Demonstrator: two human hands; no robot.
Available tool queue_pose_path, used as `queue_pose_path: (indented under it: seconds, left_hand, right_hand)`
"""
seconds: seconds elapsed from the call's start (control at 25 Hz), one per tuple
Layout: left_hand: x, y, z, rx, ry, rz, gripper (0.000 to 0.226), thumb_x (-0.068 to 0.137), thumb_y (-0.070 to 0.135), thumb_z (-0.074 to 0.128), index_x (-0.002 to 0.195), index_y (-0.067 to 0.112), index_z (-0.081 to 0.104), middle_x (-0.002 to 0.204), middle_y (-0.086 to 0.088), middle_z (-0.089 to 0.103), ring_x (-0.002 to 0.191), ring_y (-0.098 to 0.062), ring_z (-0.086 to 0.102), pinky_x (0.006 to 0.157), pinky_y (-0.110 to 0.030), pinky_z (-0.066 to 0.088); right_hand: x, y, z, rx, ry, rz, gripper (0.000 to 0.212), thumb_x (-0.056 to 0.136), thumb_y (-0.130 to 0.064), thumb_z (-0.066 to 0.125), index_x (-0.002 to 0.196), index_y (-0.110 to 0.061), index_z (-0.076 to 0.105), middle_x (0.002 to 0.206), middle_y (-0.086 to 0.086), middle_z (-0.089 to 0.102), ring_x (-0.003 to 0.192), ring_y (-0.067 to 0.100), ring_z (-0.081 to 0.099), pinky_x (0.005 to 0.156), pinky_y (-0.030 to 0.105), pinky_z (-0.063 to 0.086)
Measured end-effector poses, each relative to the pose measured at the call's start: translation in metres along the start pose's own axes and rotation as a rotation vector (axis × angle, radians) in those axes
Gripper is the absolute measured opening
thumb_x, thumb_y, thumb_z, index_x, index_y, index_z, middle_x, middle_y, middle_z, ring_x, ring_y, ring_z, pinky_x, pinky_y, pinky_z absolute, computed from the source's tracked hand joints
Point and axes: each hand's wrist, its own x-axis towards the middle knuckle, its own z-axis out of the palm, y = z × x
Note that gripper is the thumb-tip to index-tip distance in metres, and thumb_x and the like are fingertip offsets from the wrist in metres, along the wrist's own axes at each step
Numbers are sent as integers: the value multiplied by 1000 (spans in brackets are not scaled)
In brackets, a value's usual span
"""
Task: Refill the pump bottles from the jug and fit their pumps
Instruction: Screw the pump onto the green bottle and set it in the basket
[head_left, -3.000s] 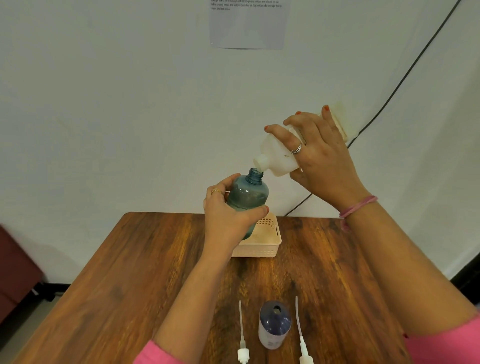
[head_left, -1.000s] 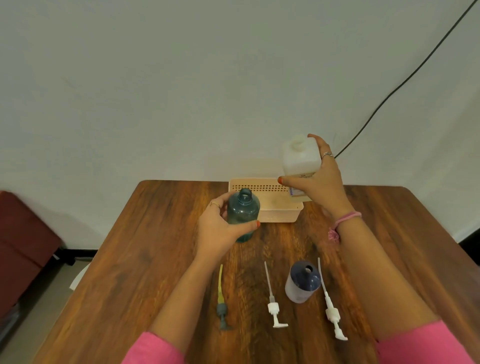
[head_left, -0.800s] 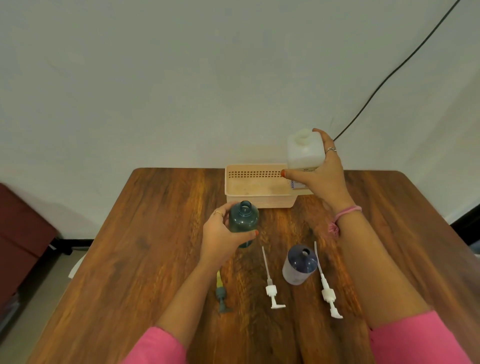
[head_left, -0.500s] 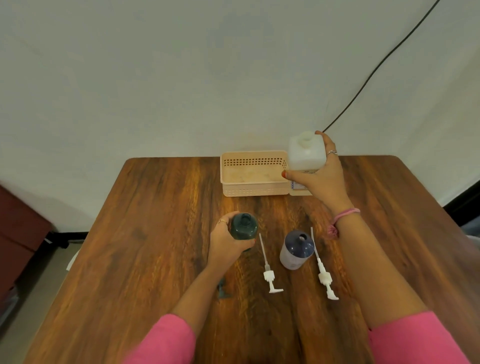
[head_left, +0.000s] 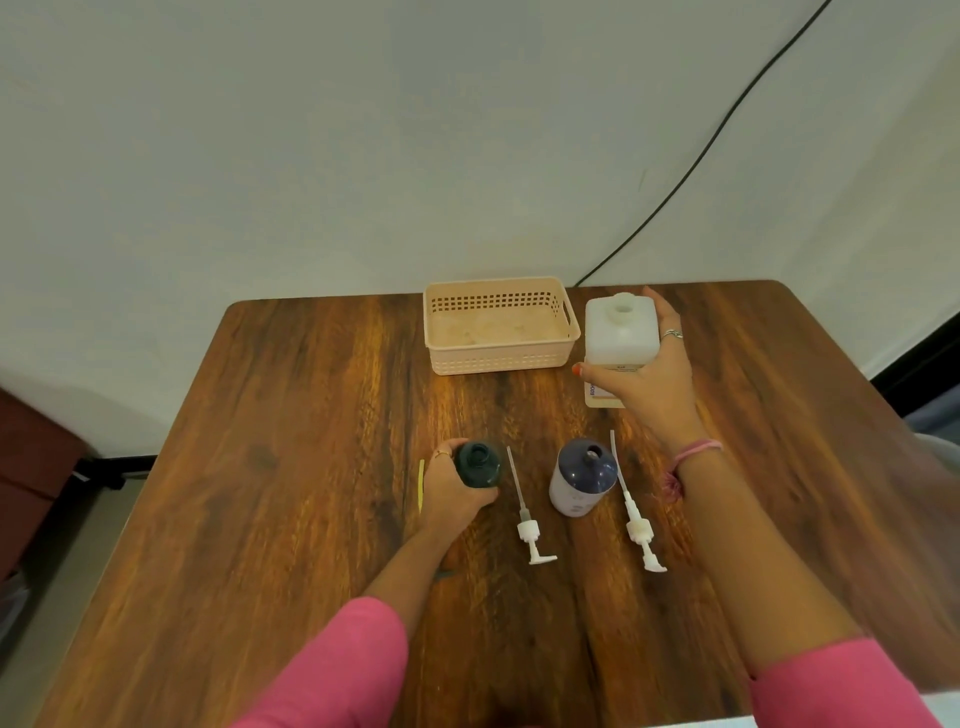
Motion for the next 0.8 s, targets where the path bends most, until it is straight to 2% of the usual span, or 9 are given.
queue_pose_path:
  seconds: [0.16, 0.2, 0.36, 0.48, 0.6, 0.68, 0.8]
  left_hand:
    - [4, -1, -2, 22, -36, -17, 74, 67, 13, 85, 130, 13, 45, 126, -3, 56, 115, -14, 52, 82, -8, 35]
    - [3, -1, -2, 26, -46, -22, 80, 67, 13, 85, 134, 12, 42, 130, -3, 54, 120, -17, 51, 86, -8, 36]
    - [-6, -11, 1, 22, 13, -90, 103, 67, 17, 86, 149, 11, 25, 151, -8, 36, 138, -24, 38, 107, -28, 33]
    - [-20, -20, 5, 9, 91, -129, 101, 69, 17, 85, 149, 13, 25, 154, -9, 33, 140, -24, 35, 112, -37, 32]
    - [-33, -24, 18, -16, 171, -159, 98, 70, 20, 85, 149, 12, 28, 151, -10, 36, 138, -25, 38, 114, -41, 35]
    - [-39, -26, 23, -65, 213, -192, 93, 72, 19, 84, 147, 10, 30, 149, -12, 40, 135, -25, 42, 112, -41, 37]
    - [-49, -29, 32, -128, 268, -219, 83, 75, 11, 80, 145, 7, 34, 147, -13, 43, 133, -26, 45, 110, -38, 39]
  right_hand:
    - [-5, 11, -8, 18, -6, 40, 102, 63, -13, 87, 144, -25, 26, 130, -6, 43, 112, 10, 51, 90, 26, 52]
    - [-6, 14, -10, 27, -7, 52, 102, 63, -13, 87, 143, -26, 25, 130, -6, 43, 113, 11, 51, 89, 25, 52]
    - [-13, 30, -21, 55, 0, 96, 101, 66, -10, 85, 144, -26, 23, 129, -8, 42, 112, 11, 50, 85, 18, 51]
    - [-19, 45, -33, 57, 16, 117, 100, 66, -11, 85, 144, -29, 24, 129, -10, 43, 114, 13, 50, 79, 13, 50]
    - [-32, 67, -56, 49, 13, 152, 98, 67, -15, 85, 143, -30, 25, 129, -9, 44, 110, 12, 51, 80, 16, 52]
    - [-42, 84, -68, 46, 6, 180, 96, 67, -17, 85, 141, -32, 26, 130, -7, 45, 111, 13, 51, 78, 17, 52]
    - [-58, 107, -83, 60, -8, 237, 93, 67, -16, 85, 139, -33, 28, 126, -6, 46, 107, 11, 52, 67, 10, 51]
